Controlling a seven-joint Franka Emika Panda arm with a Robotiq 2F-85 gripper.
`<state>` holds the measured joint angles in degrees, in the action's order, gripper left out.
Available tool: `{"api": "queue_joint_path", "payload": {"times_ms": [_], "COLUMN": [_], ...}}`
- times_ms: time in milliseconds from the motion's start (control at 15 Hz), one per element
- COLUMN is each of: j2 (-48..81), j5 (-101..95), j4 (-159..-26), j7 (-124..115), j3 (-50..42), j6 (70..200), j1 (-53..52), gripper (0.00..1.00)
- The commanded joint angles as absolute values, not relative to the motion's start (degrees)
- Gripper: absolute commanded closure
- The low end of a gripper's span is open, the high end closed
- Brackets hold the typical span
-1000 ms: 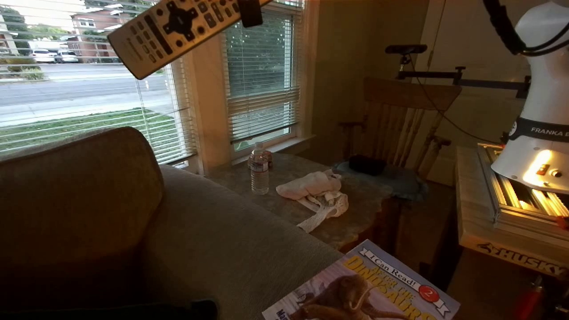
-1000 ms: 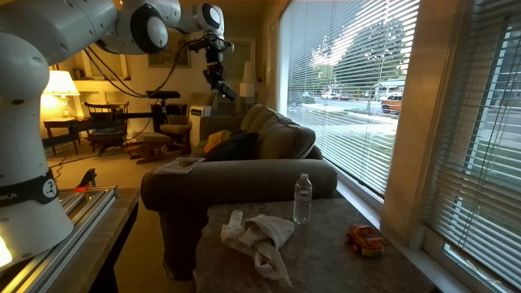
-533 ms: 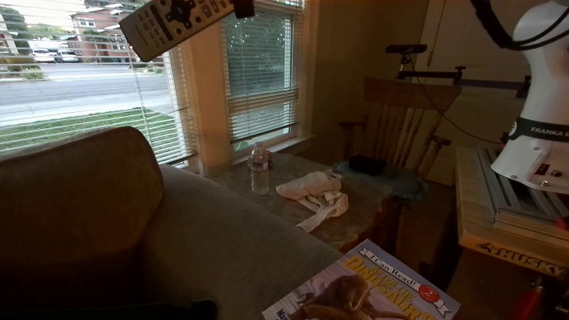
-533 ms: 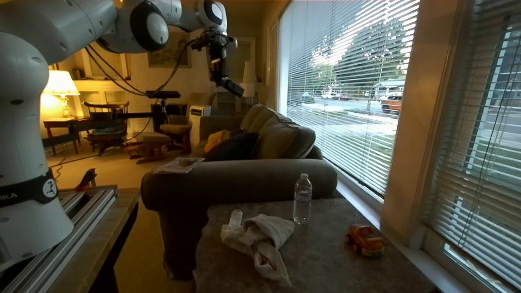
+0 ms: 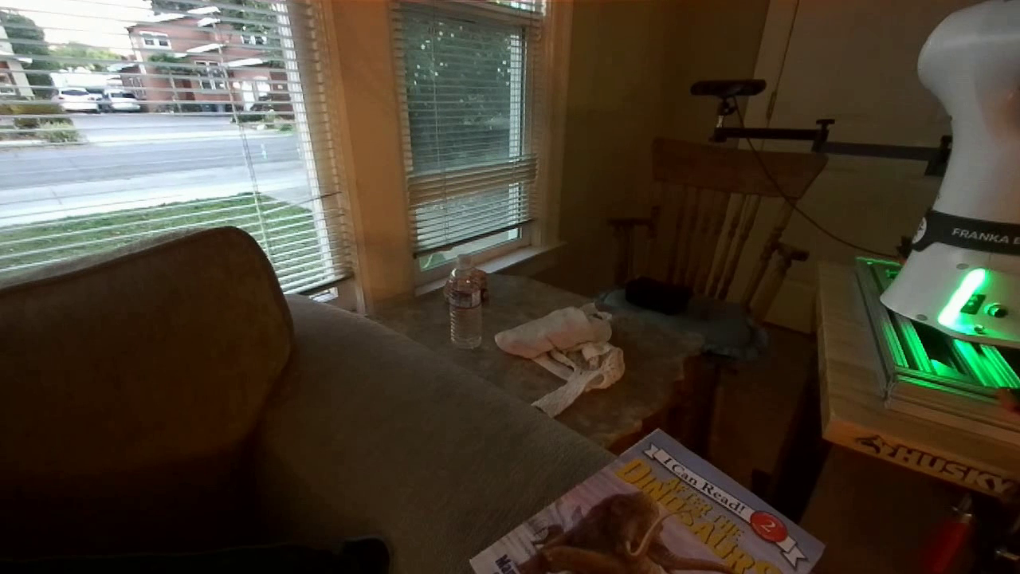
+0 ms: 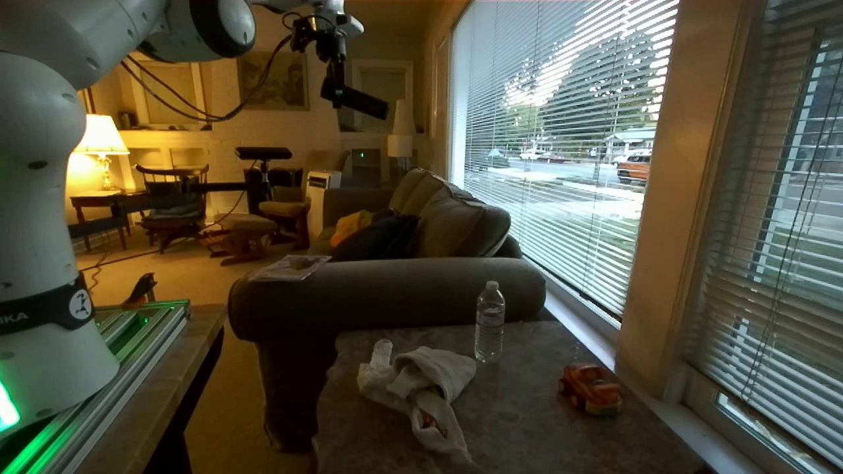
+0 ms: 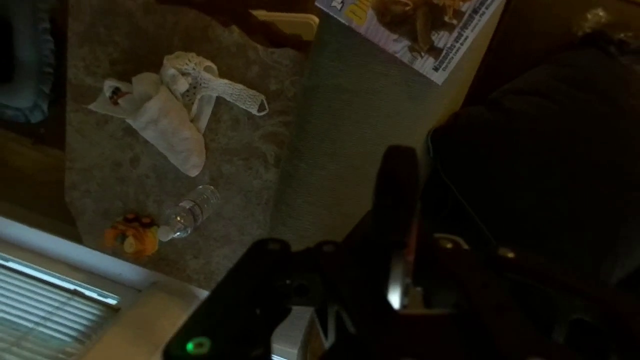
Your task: Put the grey remote control on the table.
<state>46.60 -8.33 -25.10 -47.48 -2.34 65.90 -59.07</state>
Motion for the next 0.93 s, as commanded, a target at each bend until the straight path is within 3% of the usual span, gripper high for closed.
{"api": "queue_joint_path", "payload": {"times_ms": [0, 400, 867], "j2": [44.7, 43.6, 45.5], "j5": [-8.7, -11.8, -13.7], "j4": [-25.1, -25.1, -25.6], "j7": [-59.9, -74.3, -64.1], "j3": [-3.0, -5.1, -5.3], "j6": [65.2, 64.5, 65.5], "j1": [-61.4, -63.6, -59.1], "gripper": [0.96, 0.96, 0.96]}}
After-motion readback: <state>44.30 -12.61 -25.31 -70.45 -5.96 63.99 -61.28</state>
